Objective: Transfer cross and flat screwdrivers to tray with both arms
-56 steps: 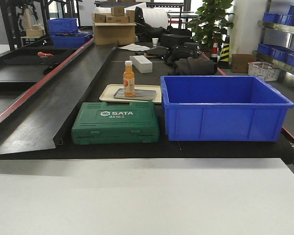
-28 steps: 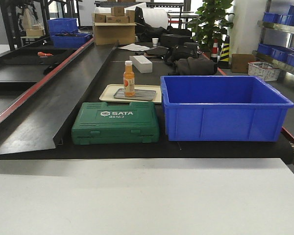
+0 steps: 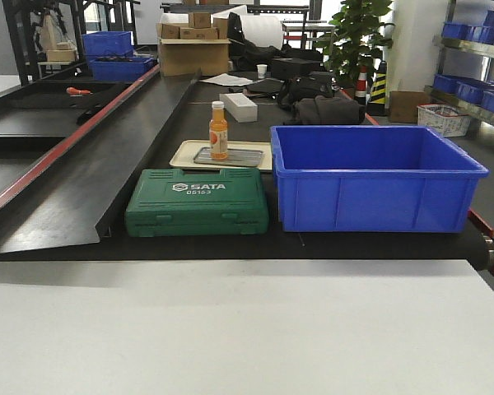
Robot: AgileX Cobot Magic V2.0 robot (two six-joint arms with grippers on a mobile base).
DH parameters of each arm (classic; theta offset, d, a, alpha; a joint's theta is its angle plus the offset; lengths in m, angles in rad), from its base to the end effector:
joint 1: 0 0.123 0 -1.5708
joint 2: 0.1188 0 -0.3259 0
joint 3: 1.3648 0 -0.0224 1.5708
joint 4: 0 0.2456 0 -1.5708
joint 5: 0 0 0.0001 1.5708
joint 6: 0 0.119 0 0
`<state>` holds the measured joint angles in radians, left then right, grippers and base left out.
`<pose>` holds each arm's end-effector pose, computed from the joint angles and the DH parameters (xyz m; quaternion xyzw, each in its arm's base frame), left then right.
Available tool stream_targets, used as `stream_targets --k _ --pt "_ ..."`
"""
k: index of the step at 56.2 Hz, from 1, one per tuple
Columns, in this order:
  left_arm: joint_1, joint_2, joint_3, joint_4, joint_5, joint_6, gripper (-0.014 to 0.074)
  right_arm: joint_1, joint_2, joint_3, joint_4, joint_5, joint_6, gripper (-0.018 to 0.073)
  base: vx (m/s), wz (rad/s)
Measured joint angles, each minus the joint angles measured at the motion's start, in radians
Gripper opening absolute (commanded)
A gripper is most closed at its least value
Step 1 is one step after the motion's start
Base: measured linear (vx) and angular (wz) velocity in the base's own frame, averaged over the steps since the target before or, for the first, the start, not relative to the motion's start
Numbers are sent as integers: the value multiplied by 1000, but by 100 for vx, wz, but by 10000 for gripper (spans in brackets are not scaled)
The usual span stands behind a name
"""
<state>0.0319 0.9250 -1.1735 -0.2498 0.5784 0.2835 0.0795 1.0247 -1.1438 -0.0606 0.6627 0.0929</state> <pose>0.1759 -0.0105 0.4800 0.0582 0.7802 -0.0204 0.6224 0.2072 0.0121 0.4394 -0.0047 0.8484 0.0172 0.5291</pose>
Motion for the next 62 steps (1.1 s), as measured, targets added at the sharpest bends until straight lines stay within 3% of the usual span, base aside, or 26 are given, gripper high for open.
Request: stream_targets --k 35,62 --pt "0 38 0 0 0 0 3 0 0 0 0 1 0 -11 -22 2" --pt "0 37 0 0 0 0 3 0 0 0 0 1 0 -11 -25 -41"
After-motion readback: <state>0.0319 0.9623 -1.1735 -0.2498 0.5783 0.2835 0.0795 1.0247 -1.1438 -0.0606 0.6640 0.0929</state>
